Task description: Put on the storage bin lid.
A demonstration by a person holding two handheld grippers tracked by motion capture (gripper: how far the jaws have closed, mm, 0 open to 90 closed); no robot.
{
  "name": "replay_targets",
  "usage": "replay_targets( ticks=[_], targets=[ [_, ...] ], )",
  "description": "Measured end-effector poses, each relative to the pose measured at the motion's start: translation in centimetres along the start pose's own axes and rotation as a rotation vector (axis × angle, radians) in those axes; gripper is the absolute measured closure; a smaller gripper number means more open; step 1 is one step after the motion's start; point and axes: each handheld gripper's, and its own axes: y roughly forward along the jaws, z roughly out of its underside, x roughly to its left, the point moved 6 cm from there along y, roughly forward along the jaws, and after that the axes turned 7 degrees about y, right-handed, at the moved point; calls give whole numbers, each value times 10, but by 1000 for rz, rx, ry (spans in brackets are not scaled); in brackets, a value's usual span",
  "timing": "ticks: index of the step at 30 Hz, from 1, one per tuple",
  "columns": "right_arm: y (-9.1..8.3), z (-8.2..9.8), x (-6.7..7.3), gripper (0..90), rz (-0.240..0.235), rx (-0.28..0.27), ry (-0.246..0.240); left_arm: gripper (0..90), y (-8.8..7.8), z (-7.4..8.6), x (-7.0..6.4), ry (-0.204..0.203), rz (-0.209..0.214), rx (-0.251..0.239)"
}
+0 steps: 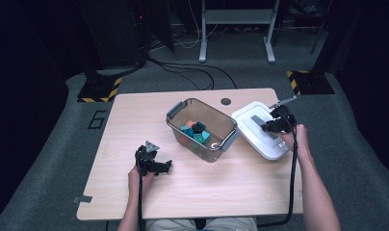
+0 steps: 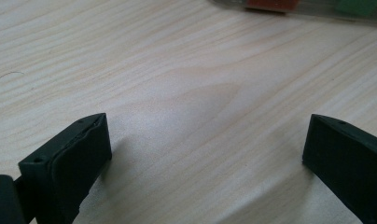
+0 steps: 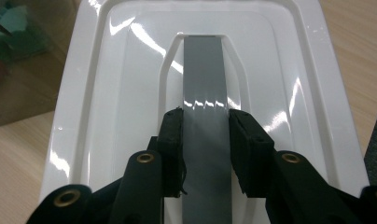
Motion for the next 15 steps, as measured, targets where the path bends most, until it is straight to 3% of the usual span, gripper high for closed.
replay_targets(
  ticks=[15],
  targets=[
    [-19,-27,2,668,22,-10,-14,11,0,0,0,0,1,1]
  ],
)
